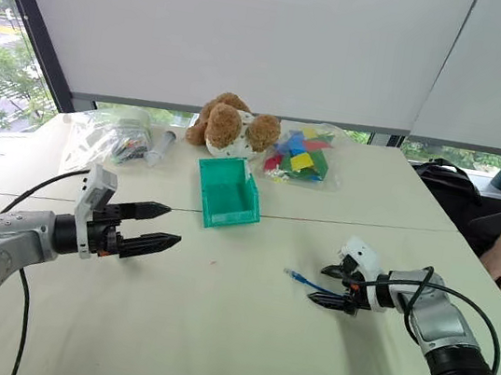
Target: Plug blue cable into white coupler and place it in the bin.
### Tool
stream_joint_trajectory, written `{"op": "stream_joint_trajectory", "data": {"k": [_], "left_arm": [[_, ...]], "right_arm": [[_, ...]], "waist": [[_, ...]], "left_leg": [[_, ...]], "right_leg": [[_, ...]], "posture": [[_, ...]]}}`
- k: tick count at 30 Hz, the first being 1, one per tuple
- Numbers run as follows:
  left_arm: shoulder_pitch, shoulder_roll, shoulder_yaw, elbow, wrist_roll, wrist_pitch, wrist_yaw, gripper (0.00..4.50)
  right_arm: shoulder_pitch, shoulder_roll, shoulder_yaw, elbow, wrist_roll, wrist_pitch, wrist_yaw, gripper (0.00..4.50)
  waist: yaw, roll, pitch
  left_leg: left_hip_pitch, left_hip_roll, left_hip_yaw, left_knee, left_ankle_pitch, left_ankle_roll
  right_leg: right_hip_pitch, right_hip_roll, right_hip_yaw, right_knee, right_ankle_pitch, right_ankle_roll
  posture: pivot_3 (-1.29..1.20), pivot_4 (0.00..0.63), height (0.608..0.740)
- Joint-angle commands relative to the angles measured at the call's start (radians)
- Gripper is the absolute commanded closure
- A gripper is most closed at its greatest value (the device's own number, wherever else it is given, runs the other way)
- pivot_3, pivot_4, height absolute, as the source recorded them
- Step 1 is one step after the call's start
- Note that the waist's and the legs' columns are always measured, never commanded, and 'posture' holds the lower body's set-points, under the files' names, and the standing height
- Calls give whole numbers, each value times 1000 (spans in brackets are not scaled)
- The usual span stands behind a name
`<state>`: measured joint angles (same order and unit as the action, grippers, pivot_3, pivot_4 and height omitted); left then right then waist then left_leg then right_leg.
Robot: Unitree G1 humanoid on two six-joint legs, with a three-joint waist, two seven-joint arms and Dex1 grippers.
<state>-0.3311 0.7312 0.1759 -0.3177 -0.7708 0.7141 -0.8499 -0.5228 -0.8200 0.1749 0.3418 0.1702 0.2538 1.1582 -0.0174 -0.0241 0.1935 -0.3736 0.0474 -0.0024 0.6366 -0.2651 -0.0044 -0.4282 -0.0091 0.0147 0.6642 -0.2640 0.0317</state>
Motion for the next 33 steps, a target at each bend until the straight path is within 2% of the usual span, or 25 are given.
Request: {"op": "stream_joint_trajectory", "data": {"k": [1, 3, 4, 9, 15, 20, 24, 27, 33], "left_arm": [[-8, 10, 20, -33, 4, -20, -1, 0], [-5, 10, 20, -37, 6, -21, 2, 0], [-7, 11, 20, -37, 6, -21, 2, 0], [-22, 13, 16, -18, 9, -26, -7, 0], [-49, -14, -40, 26, 38, -51, -50, 0], [-71, -19, -118, 61, 96, -91, -109, 0], [-78, -20, -181, 88, 154, -134, -162, 0], [-93, -32, -224, 130, 197, -172, -199, 0], [-119, -47, -278, 244, 278, -257, -269, 0]], "right_arm": [[3, 11, 30, 4, -43, -32, 27, 3094], [7, 17, 31, -2, -46, -36, 38, 4101], [-4, 31, 26, -14, -35, -23, 42, 4450], [-80, 93, 38, -137, -19, 25, 59, 4450], [-168, 219, 159, -313, -19, 131, 94, 4450], [-215, 328, 282, -180, -138, 42, 54, 4450], [-227, 356, 335, -86, -220, -49, 28, 4450], [-222, 360, 320, -95, -215, -53, 37, 3642], [-197, 296, 261, -256, -205, 9, 24, 506]], "waist": [[-1, 0, 0], [-1, 0, 0], [-2, 0, 0], [-11, 0, 0], [-10, 0, 0], [5, 0, 0], [4, 1, 0], [3, 0, 0], [4, 1, 0]], "left_leg": [[0, 0, 0, 0, 0, 0], [0, 0, 0, 0, 0, 0], [0, 0, 0, 1, 0, 0], [1, 1, 0, 2, 0, 0], [0, 1, -2, 2, 0, 0], [-1, 0, -2, 2, 0, 0], [-3, 0, -1, 6, 0, 0], [-3, 0, 0, 8, 0, 0], [-3, 0, -1, 8, 0, 0]], "right_leg": [[0, 0, 0, 0, 0, 0], [1, 0, 0, 0, 0, 0], [1, 0, 0, 0, 0, 0], [1, 0, 0, 1, 1, -1], [1, 0, -1, 1, 1, 0], [1, 0, -1, 1, 1, 0], [1, -1, -1, 1, 0, -1], [1, -1, -1, 1, 1, 0], [1, 0, -1, 1, 1, 0]], "posture": [[0, 150, 740], [0, 150, 740], [0, 150, 740], [0, 150, 740], [0, 150, 740], [0, 150, 740], [0, 150, 740], [0, 150, 740], [0, 150, 740]]}}
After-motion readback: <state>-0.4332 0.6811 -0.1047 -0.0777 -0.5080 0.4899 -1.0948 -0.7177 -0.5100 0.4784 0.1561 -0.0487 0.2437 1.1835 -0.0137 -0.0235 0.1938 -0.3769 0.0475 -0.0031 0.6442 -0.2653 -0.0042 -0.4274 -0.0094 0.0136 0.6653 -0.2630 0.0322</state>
